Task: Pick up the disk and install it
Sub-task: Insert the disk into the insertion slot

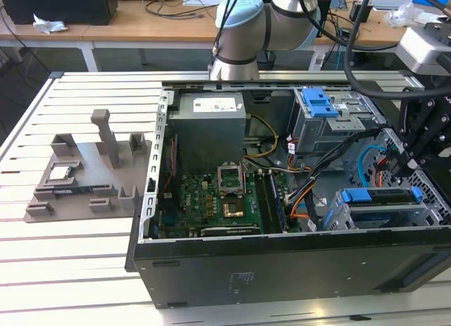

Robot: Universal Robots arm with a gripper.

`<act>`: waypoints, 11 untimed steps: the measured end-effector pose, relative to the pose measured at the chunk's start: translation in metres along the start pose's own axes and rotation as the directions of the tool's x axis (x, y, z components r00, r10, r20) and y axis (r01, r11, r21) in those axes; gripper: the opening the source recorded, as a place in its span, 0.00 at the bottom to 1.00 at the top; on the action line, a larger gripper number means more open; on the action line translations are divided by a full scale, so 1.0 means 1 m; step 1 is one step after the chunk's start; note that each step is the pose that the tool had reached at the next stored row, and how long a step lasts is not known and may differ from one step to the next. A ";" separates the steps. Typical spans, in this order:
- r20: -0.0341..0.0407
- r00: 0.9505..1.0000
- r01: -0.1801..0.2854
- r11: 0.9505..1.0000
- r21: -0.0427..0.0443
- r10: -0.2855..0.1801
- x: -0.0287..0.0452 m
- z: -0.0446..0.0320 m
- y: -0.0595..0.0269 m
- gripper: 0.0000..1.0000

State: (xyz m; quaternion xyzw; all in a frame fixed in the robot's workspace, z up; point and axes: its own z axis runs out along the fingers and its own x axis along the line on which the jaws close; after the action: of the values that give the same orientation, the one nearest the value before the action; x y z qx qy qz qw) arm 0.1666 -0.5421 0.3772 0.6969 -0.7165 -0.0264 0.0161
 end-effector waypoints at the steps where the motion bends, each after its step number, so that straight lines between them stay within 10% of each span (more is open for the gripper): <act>1: 0.000 1.000 0.000 1.000 0.000 0.000 -0.0001 0.0000 -0.0028 0.11; 11: 0.000 1.000 0.000 1.000 0.000 0.000 -0.0002 -0.0001 -0.0055 0.11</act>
State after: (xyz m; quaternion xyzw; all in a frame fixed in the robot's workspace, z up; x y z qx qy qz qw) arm 0.1721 -0.5421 0.3769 0.6969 -0.7165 -0.0264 0.0161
